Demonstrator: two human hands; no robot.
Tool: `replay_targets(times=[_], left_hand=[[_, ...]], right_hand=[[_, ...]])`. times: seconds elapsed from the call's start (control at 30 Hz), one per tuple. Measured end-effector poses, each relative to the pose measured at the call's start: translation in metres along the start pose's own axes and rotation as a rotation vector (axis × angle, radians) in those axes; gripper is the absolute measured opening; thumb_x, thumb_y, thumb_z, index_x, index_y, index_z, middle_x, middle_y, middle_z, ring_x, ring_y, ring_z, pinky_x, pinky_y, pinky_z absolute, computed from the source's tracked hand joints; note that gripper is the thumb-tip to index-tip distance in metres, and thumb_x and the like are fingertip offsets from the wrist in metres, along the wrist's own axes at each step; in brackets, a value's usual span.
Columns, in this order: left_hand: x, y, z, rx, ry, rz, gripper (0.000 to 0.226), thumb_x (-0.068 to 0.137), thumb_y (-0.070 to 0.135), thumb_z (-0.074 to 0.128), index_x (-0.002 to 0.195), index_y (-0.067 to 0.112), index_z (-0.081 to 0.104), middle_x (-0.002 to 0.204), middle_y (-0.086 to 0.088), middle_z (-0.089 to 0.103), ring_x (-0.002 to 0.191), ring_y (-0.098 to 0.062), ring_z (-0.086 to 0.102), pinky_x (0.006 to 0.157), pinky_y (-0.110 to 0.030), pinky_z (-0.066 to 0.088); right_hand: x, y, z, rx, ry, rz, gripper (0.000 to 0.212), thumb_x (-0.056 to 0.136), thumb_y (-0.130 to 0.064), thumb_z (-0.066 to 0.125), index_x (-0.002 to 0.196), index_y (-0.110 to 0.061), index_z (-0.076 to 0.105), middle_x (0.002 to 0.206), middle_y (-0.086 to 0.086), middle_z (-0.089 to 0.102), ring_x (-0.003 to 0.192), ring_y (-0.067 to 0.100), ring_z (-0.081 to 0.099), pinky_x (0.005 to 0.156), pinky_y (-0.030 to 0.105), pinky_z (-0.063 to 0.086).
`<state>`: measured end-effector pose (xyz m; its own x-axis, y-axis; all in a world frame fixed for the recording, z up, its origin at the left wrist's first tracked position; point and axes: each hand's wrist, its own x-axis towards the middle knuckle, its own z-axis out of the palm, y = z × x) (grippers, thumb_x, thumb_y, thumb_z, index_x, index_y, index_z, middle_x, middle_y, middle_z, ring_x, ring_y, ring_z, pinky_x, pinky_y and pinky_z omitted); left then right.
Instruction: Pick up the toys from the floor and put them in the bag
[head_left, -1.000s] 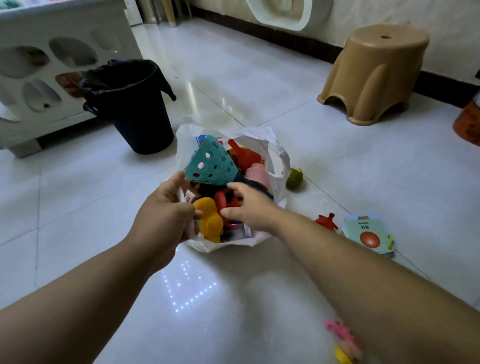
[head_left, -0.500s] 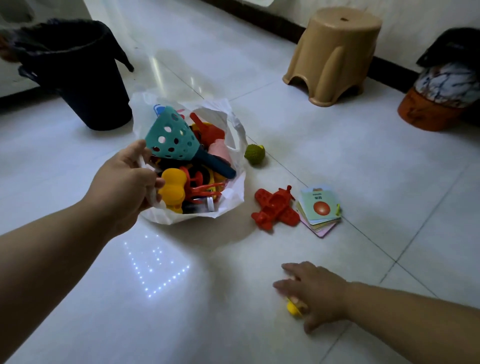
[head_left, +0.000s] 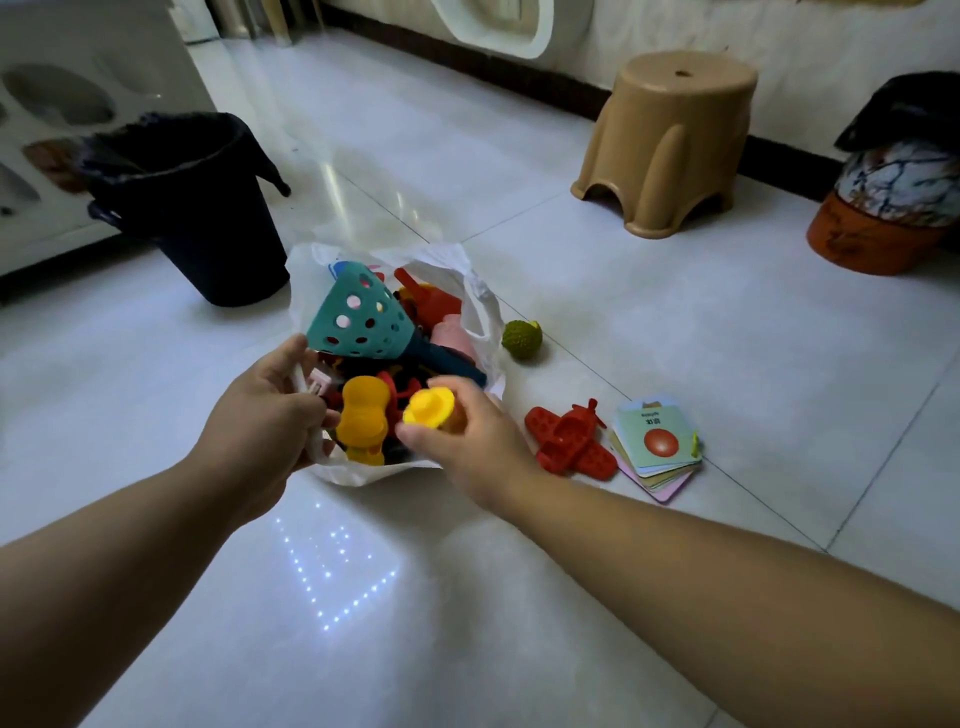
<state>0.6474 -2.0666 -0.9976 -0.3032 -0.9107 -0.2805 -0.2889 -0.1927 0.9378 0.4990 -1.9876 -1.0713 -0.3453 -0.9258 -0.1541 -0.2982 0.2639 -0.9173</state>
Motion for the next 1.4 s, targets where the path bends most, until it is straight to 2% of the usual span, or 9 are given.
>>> replay_targets(times=[0.17,0.27,0.37,0.63,0.73,0.83,0.93,1.1,1.4], left_hand=[[0.002,0.002,0.000,-0.004,0.012,-0.005,0.077,0.082,-0.019,0.038,0.145,0.026,0.033,0.089,0.024,0.054,0.077,-0.010,0.059,0.062,-0.030,0.051],[0.003,0.002,0.001,-0.032,0.013,-0.002,0.078,0.081,-0.020,0.037,0.140,0.031,0.038,0.083,0.020,0.060,0.076,-0.015,0.059,0.063,-0.032,0.051],[0.005,0.001,0.001,-0.027,0.000,0.011,0.076,0.081,-0.020,0.036,0.128,0.039,0.042,0.074,0.025,0.065,0.078,-0.016,0.058,0.073,-0.038,0.049],[0.015,-0.003,-0.005,-0.041,-0.006,0.017,0.082,0.080,-0.021,0.037,0.139,0.035,0.038,0.095,0.019,0.056,0.080,-0.016,0.059,0.072,-0.040,0.048],[0.018,-0.006,-0.005,-0.041,-0.023,0.024,0.082,0.080,-0.021,0.035,0.137,0.038,0.039,0.097,0.024,0.056,0.081,-0.016,0.058,0.066,-0.038,0.046],[0.020,-0.009,-0.005,-0.043,-0.027,0.029,0.082,0.081,-0.021,0.036,0.137,0.039,0.040,0.101,0.027,0.055,0.082,-0.013,0.058,0.059,-0.032,0.045],[0.023,-0.010,-0.004,-0.039,-0.032,0.025,0.083,0.081,-0.020,0.036,0.140,0.037,0.037,0.108,0.029,0.054,0.080,-0.009,0.057,0.057,-0.031,0.044],[0.023,-0.008,-0.005,-0.020,-0.018,0.014,0.083,0.080,-0.021,0.035,0.138,0.039,0.038,0.100,0.029,0.057,0.081,-0.013,0.058,0.059,-0.032,0.045],[0.015,-0.007,-0.008,-0.038,0.002,0.014,0.084,0.079,-0.021,0.037,0.137,0.040,0.040,0.091,0.030,0.057,0.083,-0.014,0.058,0.055,-0.029,0.048]], right_hand=[[0.052,-0.039,0.037,0.225,0.053,0.233,0.070,0.080,-0.063,0.056,0.136,-0.024,0.041,0.131,0.002,0.051,0.120,0.026,0.049,0.099,0.046,0.043],[0.058,-0.042,0.048,0.166,-0.156,0.114,0.059,0.089,-0.051,0.054,0.140,-0.024,0.042,0.141,0.002,0.049,0.129,0.025,0.044,0.102,0.038,0.036],[0.062,-0.030,0.042,0.081,-0.046,0.029,0.042,0.094,-0.034,0.052,0.135,-0.023,0.048,0.138,0.003,0.050,0.127,0.023,0.046,0.104,0.039,0.041],[0.009,0.117,-0.033,-0.720,0.106,-0.478,0.020,0.072,-0.014,0.048,0.084,-0.014,0.064,0.079,0.003,0.058,0.066,0.024,0.056,0.046,0.035,0.048],[0.015,0.155,-0.058,-1.068,-0.109,-0.204,0.060,0.068,-0.013,0.053,0.127,-0.025,0.046,0.130,0.012,0.050,0.113,0.040,0.052,0.083,0.050,0.051],[0.030,0.161,-0.065,-1.322,-0.262,0.021,0.072,0.091,-0.023,0.045,0.150,-0.033,0.004,0.160,0.006,-0.004,0.145,0.036,0.001,0.114,0.055,0.013],[0.052,0.155,-0.058,-1.421,-0.310,0.002,0.069,0.094,-0.039,0.045,0.151,-0.033,0.006,0.160,0.006,0.002,0.145,0.033,0.000,0.112,0.058,0.008],[0.074,0.140,-0.050,-1.509,-0.345,0.009,0.055,0.074,-0.039,0.071,0.124,-0.029,0.053,0.133,0.007,0.036,0.126,0.031,0.035,0.109,0.061,0.012],[0.020,0.146,-0.055,-1.231,-0.258,-0.192,0.049,0.081,-0.034,0.064,0.128,-0.030,0.051,0.143,0.009,0.037,0.129,0.033,0.038,0.104,0.047,0.028]])
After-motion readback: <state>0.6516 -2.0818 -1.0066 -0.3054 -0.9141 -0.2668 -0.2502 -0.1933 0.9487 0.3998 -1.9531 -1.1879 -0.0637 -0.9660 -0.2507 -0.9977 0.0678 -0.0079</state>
